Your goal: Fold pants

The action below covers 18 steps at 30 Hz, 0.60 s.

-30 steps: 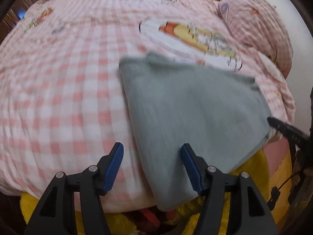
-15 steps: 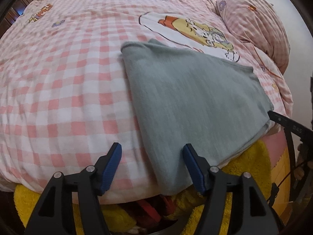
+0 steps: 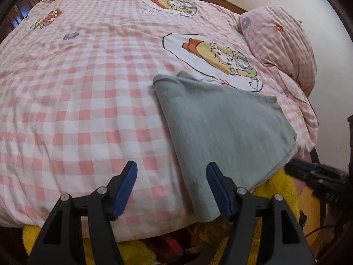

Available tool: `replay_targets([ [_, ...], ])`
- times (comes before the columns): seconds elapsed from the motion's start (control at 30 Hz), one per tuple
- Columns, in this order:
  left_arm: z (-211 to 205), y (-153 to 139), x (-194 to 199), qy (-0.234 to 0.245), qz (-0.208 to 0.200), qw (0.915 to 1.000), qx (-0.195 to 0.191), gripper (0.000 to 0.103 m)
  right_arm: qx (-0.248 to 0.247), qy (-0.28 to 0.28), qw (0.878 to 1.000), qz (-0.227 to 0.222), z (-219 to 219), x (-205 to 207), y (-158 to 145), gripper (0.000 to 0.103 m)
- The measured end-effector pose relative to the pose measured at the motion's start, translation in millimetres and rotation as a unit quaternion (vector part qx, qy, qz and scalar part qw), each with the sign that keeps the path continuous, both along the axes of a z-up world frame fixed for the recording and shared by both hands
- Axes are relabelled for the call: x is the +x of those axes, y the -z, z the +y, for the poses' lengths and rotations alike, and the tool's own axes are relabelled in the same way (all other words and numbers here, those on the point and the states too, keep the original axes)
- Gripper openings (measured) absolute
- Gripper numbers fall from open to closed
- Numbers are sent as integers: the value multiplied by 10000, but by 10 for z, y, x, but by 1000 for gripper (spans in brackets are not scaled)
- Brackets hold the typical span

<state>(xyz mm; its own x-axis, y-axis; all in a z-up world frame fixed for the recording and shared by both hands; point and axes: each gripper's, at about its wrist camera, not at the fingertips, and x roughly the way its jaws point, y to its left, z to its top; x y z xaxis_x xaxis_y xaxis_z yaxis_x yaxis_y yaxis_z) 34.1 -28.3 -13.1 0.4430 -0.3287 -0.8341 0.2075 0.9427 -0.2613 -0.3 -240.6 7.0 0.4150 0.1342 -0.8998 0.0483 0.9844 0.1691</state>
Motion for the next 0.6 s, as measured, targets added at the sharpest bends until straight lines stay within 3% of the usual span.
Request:
replay_targets([
  [0.3, 69, 24, 58, -52, 22, 10000, -81, 68, -179, -265, 9994, 147, 329, 29, 115, 31],
  [0.6, 33, 27, 109, -225, 145, 9991, -320, 68, -48, -318, 9985, 452, 294, 159, 278, 31],
])
